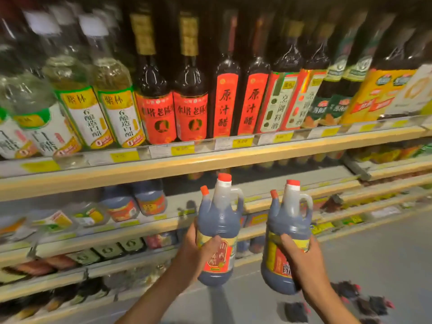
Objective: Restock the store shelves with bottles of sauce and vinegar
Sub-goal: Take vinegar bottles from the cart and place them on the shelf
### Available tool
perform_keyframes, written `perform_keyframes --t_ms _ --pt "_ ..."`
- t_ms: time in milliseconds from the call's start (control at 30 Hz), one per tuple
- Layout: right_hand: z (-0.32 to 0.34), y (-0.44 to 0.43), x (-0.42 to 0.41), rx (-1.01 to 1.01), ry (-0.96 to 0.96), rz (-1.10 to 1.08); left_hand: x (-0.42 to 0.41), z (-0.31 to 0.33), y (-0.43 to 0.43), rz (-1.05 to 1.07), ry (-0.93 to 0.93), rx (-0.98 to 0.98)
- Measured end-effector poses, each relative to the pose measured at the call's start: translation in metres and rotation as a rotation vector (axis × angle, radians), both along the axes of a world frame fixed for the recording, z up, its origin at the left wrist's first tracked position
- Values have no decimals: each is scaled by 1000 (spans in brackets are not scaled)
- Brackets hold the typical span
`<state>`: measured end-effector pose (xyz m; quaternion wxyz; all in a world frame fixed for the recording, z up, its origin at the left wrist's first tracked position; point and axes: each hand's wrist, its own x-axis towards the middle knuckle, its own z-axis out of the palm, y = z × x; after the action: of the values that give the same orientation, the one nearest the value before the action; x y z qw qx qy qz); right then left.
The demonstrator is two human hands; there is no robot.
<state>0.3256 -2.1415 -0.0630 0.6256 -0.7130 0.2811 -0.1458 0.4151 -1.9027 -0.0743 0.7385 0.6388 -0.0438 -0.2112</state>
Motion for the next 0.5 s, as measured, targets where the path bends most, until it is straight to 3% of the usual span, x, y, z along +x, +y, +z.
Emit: perform_keyframes --t_ms 500 --pt "-95 23 88 45 -98 227 31 -109 22 339 -19 91"
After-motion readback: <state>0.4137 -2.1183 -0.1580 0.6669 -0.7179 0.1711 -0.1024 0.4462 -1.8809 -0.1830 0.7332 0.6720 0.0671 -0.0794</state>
